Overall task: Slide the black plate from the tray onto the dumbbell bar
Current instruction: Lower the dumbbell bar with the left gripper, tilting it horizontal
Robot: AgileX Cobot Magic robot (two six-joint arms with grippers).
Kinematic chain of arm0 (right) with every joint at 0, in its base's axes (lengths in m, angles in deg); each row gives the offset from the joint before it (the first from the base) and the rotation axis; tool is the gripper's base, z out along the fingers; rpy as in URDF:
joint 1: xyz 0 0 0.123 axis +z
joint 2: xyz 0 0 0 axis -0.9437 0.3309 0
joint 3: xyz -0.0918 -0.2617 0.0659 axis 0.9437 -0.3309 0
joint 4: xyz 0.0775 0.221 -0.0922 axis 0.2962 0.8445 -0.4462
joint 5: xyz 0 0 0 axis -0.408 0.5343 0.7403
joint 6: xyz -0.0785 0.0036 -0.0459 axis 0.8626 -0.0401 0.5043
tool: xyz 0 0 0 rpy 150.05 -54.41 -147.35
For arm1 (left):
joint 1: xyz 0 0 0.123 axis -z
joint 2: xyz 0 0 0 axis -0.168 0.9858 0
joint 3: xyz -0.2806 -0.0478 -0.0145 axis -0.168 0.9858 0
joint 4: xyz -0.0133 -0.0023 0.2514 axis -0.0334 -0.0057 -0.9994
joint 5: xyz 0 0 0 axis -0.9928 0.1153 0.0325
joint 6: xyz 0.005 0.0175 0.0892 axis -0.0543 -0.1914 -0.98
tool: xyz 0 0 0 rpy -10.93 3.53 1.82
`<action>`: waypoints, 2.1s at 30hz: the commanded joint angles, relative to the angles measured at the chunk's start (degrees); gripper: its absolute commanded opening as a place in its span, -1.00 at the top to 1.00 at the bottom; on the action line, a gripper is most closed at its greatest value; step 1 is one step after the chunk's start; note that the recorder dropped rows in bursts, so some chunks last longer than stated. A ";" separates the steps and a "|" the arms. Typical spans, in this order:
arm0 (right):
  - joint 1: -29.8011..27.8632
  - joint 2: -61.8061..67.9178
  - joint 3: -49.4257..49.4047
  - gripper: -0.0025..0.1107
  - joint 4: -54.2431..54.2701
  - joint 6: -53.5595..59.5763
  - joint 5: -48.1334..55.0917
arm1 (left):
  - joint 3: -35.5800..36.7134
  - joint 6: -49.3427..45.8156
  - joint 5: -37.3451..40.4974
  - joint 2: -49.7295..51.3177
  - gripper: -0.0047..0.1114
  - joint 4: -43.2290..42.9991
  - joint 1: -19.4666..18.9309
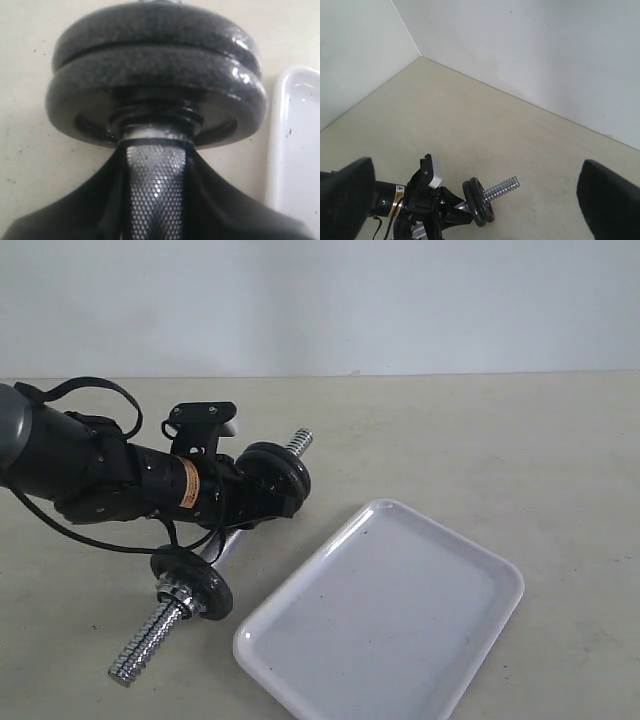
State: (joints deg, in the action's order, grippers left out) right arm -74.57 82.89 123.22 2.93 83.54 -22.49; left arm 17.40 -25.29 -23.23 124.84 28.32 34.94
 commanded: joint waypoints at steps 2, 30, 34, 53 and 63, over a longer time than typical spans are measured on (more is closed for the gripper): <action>-0.07 -0.32 0.28 -0.88 0.01 0.68 0.00 | -2.09 -0.07 -25.41 -1.87 0.84 0.09 0.15; -0.07 -0.32 0.28 -0.88 0.01 0.79 0.00 | -2.09 5.49 -30.88 -1.76 0.84 -11.84 0.15; -0.07 -0.32 0.28 -0.88 0.01 0.89 0.00 | -2.09 6.02 -31.24 -1.78 0.84 -13.02 0.15; -0.07 -0.32 0.28 -0.88 0.01 0.89 0.00 | -2.09 6.02 -30.56 -1.78 0.84 -17.07 0.15; -0.07 -0.32 0.28 -0.88 0.01 0.89 0.00 | -2.09 8.61 -29.41 -1.78 0.29 -17.19 0.15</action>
State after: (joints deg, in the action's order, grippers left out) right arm -74.57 82.89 123.22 2.82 84.07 -22.49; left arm 17.09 -17.53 -29.12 125.18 9.74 34.94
